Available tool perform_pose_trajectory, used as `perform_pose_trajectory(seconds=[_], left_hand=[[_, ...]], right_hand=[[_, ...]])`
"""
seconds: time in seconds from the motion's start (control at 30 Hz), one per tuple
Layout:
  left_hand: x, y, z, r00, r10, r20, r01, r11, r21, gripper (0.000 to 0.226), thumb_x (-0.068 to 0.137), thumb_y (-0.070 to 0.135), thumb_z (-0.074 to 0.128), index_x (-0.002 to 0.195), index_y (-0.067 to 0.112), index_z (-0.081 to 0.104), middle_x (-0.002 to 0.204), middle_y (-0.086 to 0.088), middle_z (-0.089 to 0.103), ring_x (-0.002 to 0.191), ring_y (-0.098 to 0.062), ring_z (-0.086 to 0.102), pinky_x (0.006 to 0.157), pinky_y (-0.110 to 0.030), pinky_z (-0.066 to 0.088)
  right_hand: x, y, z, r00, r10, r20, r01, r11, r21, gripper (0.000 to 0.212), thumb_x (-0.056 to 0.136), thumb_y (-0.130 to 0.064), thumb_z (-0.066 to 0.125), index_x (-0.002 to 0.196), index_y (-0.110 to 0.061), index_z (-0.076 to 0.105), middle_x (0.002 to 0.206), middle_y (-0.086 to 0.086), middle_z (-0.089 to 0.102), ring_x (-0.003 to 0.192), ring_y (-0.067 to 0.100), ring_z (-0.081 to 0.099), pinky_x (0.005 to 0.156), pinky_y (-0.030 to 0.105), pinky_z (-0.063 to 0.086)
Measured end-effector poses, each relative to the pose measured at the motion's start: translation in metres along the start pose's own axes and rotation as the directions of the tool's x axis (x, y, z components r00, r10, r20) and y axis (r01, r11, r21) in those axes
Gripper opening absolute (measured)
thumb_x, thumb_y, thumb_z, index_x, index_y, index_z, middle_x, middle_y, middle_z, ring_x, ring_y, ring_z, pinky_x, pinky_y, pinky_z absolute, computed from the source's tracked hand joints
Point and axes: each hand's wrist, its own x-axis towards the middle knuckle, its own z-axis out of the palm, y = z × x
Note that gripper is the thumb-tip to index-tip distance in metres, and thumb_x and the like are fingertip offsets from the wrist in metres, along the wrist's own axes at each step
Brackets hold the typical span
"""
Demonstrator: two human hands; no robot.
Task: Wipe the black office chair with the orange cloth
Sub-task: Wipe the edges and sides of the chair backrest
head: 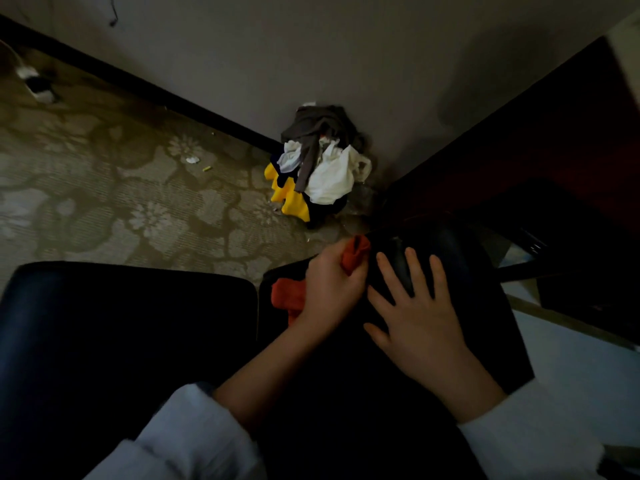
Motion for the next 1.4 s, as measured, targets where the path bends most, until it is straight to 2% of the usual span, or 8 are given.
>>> perform_pose_trajectory(seconds=[0.1,0.47,0.63,0.93,1.1,1.17,1.3,1.4], left_hand=[[0.001,-0.017,-0.007,0.996,0.087,0.004,-0.087,0.994,0.062,0.017,0.084,0.031,0.054,0.089,0.019,0.065,0.077,0.002,0.065,0.073,-0.014,0.062,0.065,-0.032,0.048],[0.008,-0.001,-0.003,0.996,-0.047,-0.082,0.053,0.996,0.072,0.021,0.086,0.031,0.055,0.082,0.013,0.064,0.068,-0.002,0.064,0.066,-0.015,0.061,0.063,-0.031,0.044],[0.02,0.027,0.007,0.993,0.109,0.039,-0.11,0.994,0.014,0.019,0.085,0.03,0.056,0.082,0.014,0.065,0.066,0.0,0.065,0.063,-0.012,0.061,0.061,-0.031,0.048],[0.017,-0.009,-0.006,0.995,0.072,0.071,-0.075,0.996,0.047,0.033,0.083,0.043,0.05,0.089,0.015,0.065,0.077,-0.002,0.068,0.075,-0.017,0.066,0.07,-0.044,0.052],[0.018,0.016,-0.003,0.994,0.084,0.062,-0.085,0.996,0.015,0.019,0.088,0.027,0.058,0.09,0.012,0.068,0.077,-0.006,0.068,0.074,-0.018,0.065,0.069,-0.037,0.051],[0.021,0.031,0.004,0.988,0.133,0.08,-0.136,0.99,0.029,0.023,0.085,0.029,0.056,0.086,0.008,0.066,0.073,-0.006,0.066,0.07,-0.019,0.063,0.065,-0.038,0.05],[0.032,0.041,0.002,0.967,0.179,0.179,-0.212,0.959,0.187,0.023,0.083,0.032,0.051,0.082,0.011,0.062,0.069,0.0,0.061,0.063,-0.016,0.057,0.061,-0.04,0.049],[0.025,0.044,-0.009,0.911,0.296,0.286,-0.372,0.89,0.264,0.023,0.082,0.026,0.052,0.09,0.009,0.066,0.079,-0.002,0.065,0.074,-0.016,0.06,0.065,-0.034,0.048]], right_hand=[[-0.001,0.001,-0.001,1.0,0.001,-0.012,-0.001,1.0,-0.013,0.059,0.064,-0.047,0.055,0.115,-0.019,0.069,0.134,0.018,0.054,0.127,0.043,0.028,0.11,0.052,0.002],[0.005,0.003,0.005,0.999,-0.001,-0.035,-0.002,0.996,-0.089,0.063,0.049,-0.052,0.085,0.103,-0.023,0.074,0.128,0.014,0.059,0.122,0.046,0.048,0.11,0.05,0.001],[-0.007,0.008,-0.017,0.996,0.091,0.005,-0.09,0.986,-0.141,0.061,0.075,-0.064,0.061,0.131,-0.042,0.051,0.154,0.013,0.025,0.14,0.042,-0.011,0.099,0.052,-0.035],[-0.009,0.02,-0.003,0.995,0.071,-0.071,-0.074,0.996,-0.044,0.055,0.063,-0.053,0.065,0.111,-0.027,0.071,0.127,0.017,0.059,0.132,0.045,0.025,0.111,0.053,-0.002],[-0.01,0.014,-0.017,0.999,0.046,0.022,-0.042,0.987,-0.155,0.066,0.085,-0.063,0.047,0.145,-0.041,0.028,0.158,0.013,0.01,0.131,0.043,-0.026,0.094,0.055,-0.033],[-0.011,0.012,-0.03,0.991,0.122,0.047,-0.116,0.987,-0.109,0.063,0.073,-0.062,0.064,0.13,-0.036,0.055,0.15,0.015,0.034,0.139,0.045,-0.001,0.103,0.053,-0.026],[-0.023,0.014,-0.018,0.984,0.135,-0.116,-0.131,0.99,0.044,0.062,0.056,-0.046,0.084,0.111,-0.019,0.071,0.127,0.018,0.059,0.133,0.046,0.032,0.112,0.047,-0.006],[-0.042,0.012,-0.011,0.956,0.19,-0.223,-0.17,0.98,0.108,0.064,0.052,-0.041,0.087,0.109,-0.015,0.072,0.127,0.017,0.06,0.13,0.044,0.028,0.109,0.053,0.001]])
